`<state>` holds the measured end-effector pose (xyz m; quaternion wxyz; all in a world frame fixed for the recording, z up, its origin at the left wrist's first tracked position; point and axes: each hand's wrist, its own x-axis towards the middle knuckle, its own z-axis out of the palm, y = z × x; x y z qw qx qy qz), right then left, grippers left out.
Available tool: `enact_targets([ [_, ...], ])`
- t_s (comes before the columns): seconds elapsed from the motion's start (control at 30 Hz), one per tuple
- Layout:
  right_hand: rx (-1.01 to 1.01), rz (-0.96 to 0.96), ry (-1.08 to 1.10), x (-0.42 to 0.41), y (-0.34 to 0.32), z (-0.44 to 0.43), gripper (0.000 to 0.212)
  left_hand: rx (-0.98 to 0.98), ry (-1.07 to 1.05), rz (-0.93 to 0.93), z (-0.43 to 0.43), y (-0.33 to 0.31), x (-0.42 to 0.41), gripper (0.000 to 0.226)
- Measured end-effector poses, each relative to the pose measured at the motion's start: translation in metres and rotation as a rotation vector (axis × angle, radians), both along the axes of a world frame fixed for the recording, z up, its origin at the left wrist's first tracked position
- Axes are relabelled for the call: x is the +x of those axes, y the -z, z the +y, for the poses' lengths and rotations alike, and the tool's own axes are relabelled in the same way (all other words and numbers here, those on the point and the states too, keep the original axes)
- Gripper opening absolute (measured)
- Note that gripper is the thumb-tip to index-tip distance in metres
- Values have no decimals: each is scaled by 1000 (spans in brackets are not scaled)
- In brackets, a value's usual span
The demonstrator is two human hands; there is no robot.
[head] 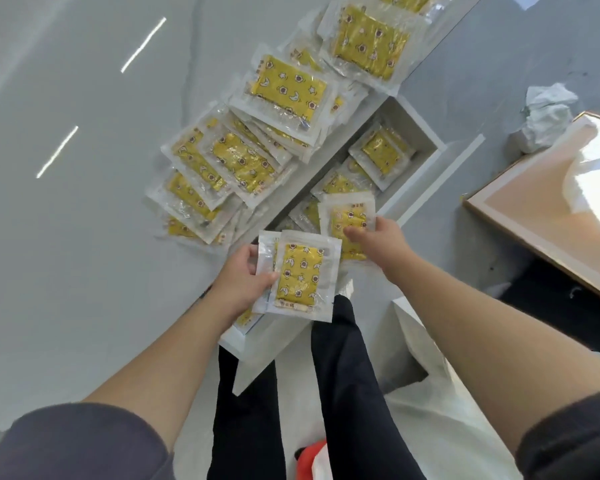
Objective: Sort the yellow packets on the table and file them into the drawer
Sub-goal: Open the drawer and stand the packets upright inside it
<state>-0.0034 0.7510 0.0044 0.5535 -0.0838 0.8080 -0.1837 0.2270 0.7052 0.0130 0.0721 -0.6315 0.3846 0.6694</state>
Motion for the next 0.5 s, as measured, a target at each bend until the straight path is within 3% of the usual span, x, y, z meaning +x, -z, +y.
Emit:
enact_targets([
  [0.2,-70,217,-188,-75,19,-16,18,47,-331,-76,32,66,-69,31],
  [0.3,-129,201,-147,-105,30,-26,14,38,-523,-88,26,97,-100,29],
  [0.5,-168,208,-128,-126,50,-45,31,-3,-630,-97,6,139,-157,38],
])
